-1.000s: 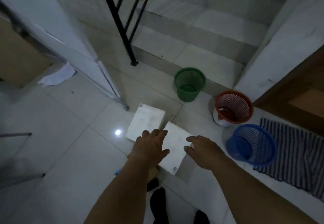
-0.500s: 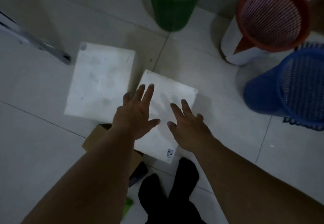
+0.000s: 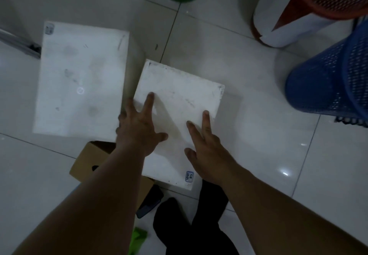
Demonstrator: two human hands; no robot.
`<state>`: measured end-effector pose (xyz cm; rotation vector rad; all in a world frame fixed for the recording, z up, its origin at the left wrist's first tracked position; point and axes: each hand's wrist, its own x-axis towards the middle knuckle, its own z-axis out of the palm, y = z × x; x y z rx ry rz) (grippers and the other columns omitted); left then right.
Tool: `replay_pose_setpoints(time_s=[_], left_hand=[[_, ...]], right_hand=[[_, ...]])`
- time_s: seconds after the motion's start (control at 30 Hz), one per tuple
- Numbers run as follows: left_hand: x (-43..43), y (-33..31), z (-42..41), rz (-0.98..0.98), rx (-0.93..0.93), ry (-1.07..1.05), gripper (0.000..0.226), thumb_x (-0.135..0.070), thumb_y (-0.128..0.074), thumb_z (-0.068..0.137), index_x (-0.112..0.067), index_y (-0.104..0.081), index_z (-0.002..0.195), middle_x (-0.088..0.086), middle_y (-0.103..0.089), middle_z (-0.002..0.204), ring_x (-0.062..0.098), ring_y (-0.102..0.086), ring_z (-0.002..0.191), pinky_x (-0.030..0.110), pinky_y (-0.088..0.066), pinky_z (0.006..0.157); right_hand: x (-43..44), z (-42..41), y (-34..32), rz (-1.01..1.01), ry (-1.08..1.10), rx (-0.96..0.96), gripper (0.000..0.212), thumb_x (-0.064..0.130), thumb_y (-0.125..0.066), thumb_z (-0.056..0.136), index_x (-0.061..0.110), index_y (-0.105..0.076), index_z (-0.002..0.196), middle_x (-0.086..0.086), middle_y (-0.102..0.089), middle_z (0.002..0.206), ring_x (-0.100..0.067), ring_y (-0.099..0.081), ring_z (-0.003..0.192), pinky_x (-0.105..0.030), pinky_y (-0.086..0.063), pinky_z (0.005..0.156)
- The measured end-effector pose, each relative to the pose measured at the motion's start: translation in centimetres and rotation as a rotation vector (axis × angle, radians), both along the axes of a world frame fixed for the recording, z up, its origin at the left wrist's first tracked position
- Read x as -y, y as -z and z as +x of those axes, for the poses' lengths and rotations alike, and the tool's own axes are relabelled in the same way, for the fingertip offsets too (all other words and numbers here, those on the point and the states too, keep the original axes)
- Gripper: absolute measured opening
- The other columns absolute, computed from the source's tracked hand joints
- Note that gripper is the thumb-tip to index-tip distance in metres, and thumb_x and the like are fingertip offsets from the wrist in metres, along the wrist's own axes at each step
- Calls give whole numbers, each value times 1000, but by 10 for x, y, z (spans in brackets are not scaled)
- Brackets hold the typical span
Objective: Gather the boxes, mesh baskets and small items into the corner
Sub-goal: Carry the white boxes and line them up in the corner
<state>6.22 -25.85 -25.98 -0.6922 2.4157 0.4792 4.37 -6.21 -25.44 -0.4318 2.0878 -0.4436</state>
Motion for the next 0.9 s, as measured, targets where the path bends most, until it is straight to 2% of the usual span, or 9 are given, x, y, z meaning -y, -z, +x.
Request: replay_pose_setpoints(time_s=[0.07,0.13,0.27,0.37,0.47,0.53,0.63,0.77,0.9], left_hand=[[0,1,0,22,13,-32,120,-49,-81,70,-46,9,149,10,3,159,46,-14,143,64,-33,107],[-1,1,2,36,8,-6,123,-52,-80,70,-45,15,148,10,11,159,46,-6,145,64,-30,109],[3,4,13,26,-31,168,128,-66,-74,66,-43,24,147,2,33,156,45,7,145,64,-25,109],[17,10,17,78,-50,286,131,-73,-71,62,-43,24,147,-5,42,151,44,13,145,65,-23,110],[20,10,12,103,-42,315,131,-69,-73,62,-42,22,148,-5,44,150,42,11,145,60,-21,113],[12,3,14,102,-23,301,128,-67,-74,65,-42,18,150,-6,42,152,43,-1,144,56,-28,111],[-5,-17,16,102,-31,317,119,-75,-66,66,-43,10,151,-10,36,155,42,-14,140,57,-36,106],[-31,-78,2,103,1,277,106,-83,-50,71,-44,7,151,-11,28,158,43,-12,142,57,-33,108],[-42,-175,-21,80,-90,242,92,-81,-40,80,-44,3,152,-11,22,160,42,-16,141,55,-37,107]], right_hand=[[1,0,0,-34,3,-15,70,45,-37,101,34,7,154,9,46,149,-28,-19,141,-47,-36,109],[1,1,1,-49,23,-30,70,45,-38,101,33,6,154,9,45,150,-28,-14,144,-47,-35,110],[4,4,4,-39,56,-10,71,45,-37,101,37,11,153,14,47,147,-31,5,149,-50,-27,115],[6,6,5,-62,74,19,71,48,-37,101,40,13,152,16,50,144,-32,9,149,-52,-22,115],[6,7,13,-106,133,-1,71,45,-39,101,37,8,154,15,46,147,-32,0,149,-49,-20,118],[4,8,13,-121,205,-22,70,42,-42,100,31,0,156,13,38,153,-32,-10,148,-46,-22,118],[-7,4,-4,-117,246,-69,66,41,-41,100,28,-9,156,12,27,159,-30,-21,146,-44,-26,117],[-20,-15,-69,24,244,-176,63,46,-37,100,30,-13,156,14,18,161,-32,-34,137,-41,-31,111],[-23,-43,-171,40,231,-370,59,47,-35,99,29,-22,154,10,9,164,-35,-42,132,-44,-39,106]])
